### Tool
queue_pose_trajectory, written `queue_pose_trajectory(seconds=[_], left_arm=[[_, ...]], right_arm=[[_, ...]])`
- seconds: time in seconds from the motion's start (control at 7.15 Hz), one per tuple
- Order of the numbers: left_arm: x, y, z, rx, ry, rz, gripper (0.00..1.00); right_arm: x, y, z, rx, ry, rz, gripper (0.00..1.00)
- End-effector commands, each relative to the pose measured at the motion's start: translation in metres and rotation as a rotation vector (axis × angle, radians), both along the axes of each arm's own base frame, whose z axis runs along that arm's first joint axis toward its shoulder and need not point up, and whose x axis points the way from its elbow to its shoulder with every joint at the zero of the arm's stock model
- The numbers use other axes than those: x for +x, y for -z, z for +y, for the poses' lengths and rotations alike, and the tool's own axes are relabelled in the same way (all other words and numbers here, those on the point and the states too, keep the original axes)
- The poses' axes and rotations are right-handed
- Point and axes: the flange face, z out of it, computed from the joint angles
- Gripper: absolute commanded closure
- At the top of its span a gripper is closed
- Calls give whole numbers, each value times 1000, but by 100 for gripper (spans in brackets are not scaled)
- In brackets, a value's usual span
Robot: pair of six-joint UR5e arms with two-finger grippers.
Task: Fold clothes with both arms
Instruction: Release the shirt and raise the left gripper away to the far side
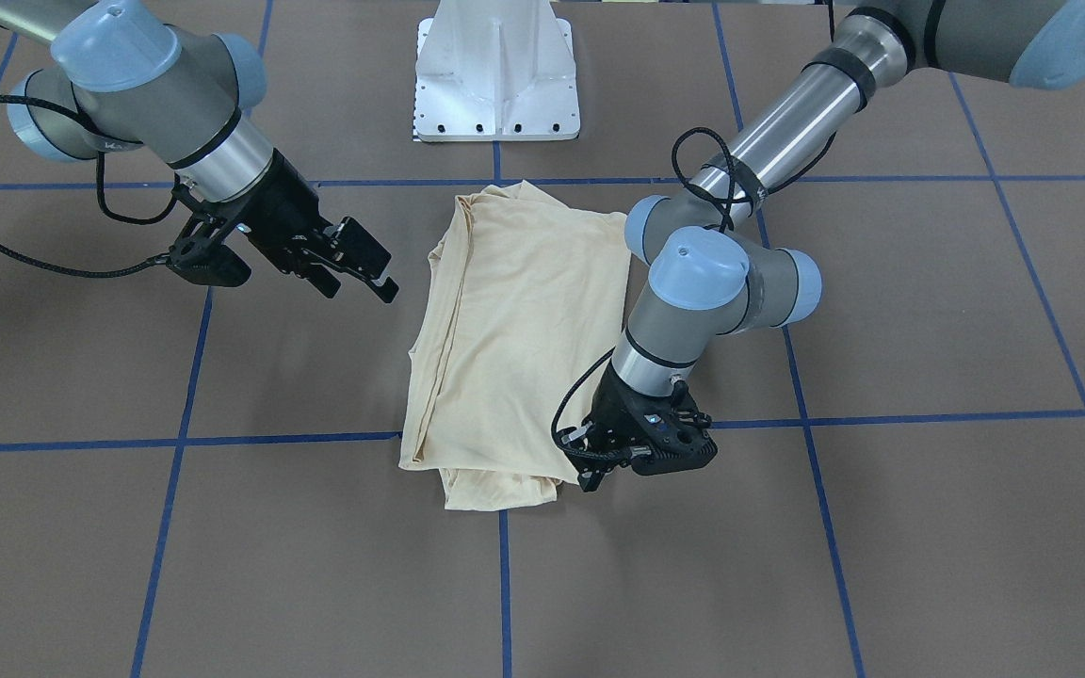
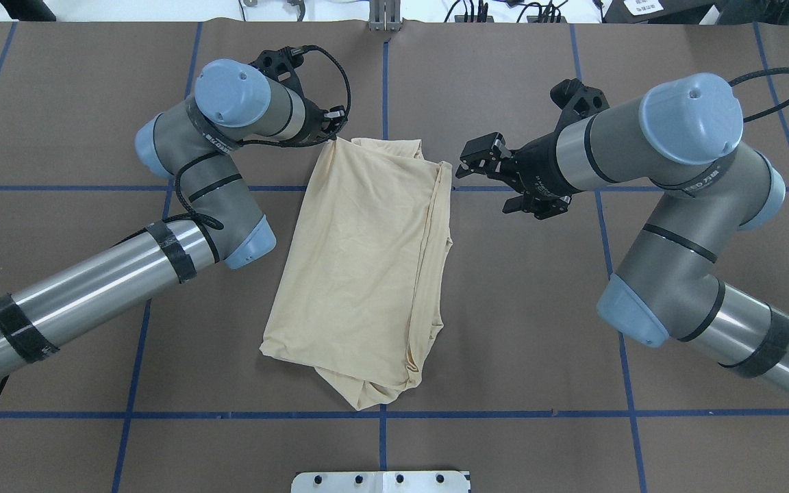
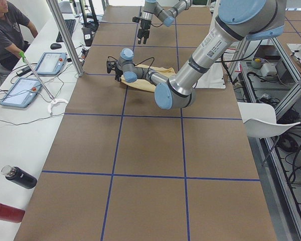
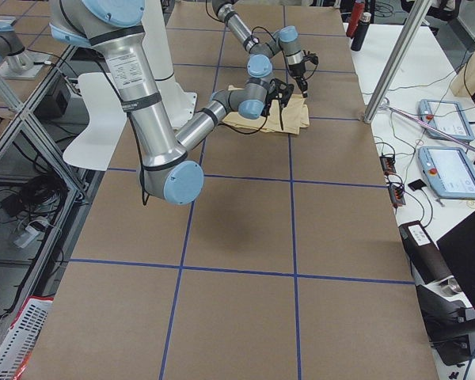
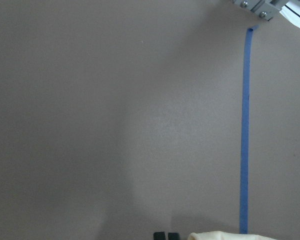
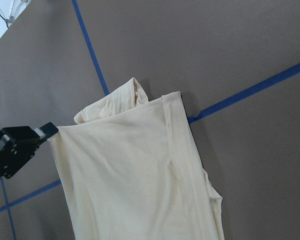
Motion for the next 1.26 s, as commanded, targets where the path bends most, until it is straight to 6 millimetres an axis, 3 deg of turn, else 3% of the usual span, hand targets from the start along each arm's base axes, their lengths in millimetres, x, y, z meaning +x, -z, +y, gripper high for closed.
queue_pose_trajectory(seconds=[0.0, 0.28, 0.42, 0.56, 0.7, 0.84, 0.98, 1.12], left_arm=[[0, -20, -18, -2, 37, -18, 100], [-22, -46, -43, -22, 92, -59, 100], [-43, -57, -57, -32, 121, -71, 100], [-53, -64, -62, -38, 132, -75, 100], [-55, -64, -63, -31, 131, -79, 16], [-61, -69, -59, -20, 123, -87, 0], [-75, -80, -47, -9, 120, -85, 0], [-106, -89, -41, 61, 104, -112, 0]], right_arm=[[3, 3, 2, 5, -1, -5, 0], [2, 2, 2, 4, -1, -4, 0], [2, -1, 2, 0, -3, 0, 0], [2, -3, 2, -1, -3, 2, 0], [1, -3, 2, 0, -4, 3, 0], [-2, 4, 3, 7, 7, -6, 0], [-4, 5, 4, 13, 18, -7, 0], [-9, 5, 5, 14, 19, -1, 0]])
